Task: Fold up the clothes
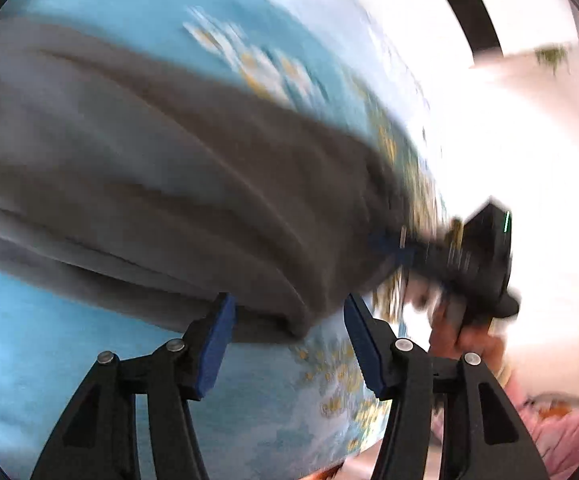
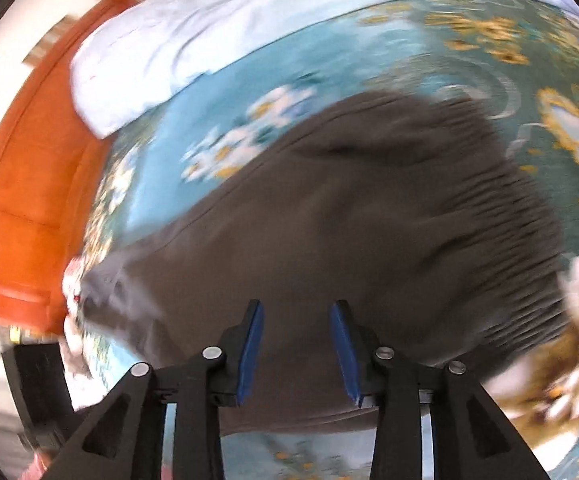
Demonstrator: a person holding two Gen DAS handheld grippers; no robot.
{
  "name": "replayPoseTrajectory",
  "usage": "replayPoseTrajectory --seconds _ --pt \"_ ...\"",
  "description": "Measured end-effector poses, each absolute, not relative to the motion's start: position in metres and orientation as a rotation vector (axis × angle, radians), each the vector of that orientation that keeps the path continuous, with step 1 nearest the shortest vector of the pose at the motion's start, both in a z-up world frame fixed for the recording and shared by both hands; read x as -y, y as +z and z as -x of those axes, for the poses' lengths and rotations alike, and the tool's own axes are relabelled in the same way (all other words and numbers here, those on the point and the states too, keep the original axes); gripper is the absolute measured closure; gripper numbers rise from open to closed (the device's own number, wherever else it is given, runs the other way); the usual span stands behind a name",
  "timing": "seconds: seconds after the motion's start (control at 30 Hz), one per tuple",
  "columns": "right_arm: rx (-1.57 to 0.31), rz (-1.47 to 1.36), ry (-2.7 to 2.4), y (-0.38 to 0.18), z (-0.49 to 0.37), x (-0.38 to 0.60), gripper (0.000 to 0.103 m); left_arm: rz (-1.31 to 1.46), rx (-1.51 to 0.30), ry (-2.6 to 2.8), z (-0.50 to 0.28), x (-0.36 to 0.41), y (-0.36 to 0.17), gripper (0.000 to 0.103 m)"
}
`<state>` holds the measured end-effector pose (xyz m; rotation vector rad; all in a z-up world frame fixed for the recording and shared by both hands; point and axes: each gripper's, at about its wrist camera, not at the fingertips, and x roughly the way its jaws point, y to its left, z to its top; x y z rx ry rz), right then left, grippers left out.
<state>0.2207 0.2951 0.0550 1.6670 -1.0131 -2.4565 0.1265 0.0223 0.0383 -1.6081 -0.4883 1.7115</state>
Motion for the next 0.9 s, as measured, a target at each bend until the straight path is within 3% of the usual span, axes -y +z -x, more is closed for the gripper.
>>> replayPoseTrajectory --seconds 0.2,0.37,0.7,0.9 --pt "0.726 -1.745 -2.355 0.04 -0.197 -0.207 0.06 1.56 0.843 2.044 -0.088 0.097 0.055 0.046" --pt "0.578 -1.81 -2.372 0.026 -0.193 -0.193 0.057 1.586 1.003 2.266 -0.08 0.181 0.048 0.045" --pt "0.65 -1.938 -2.347 0.024 -0.177 -0.193 0.048 1.501 1.653 2.166 -0.041 0.272 -0.019 0.033" --pt "0.565 -2.02 -2.357 0.025 -0.165 -0.182 0.047 1.518 1.688 2.14 -0.012 0.302 -0.035 0.034"
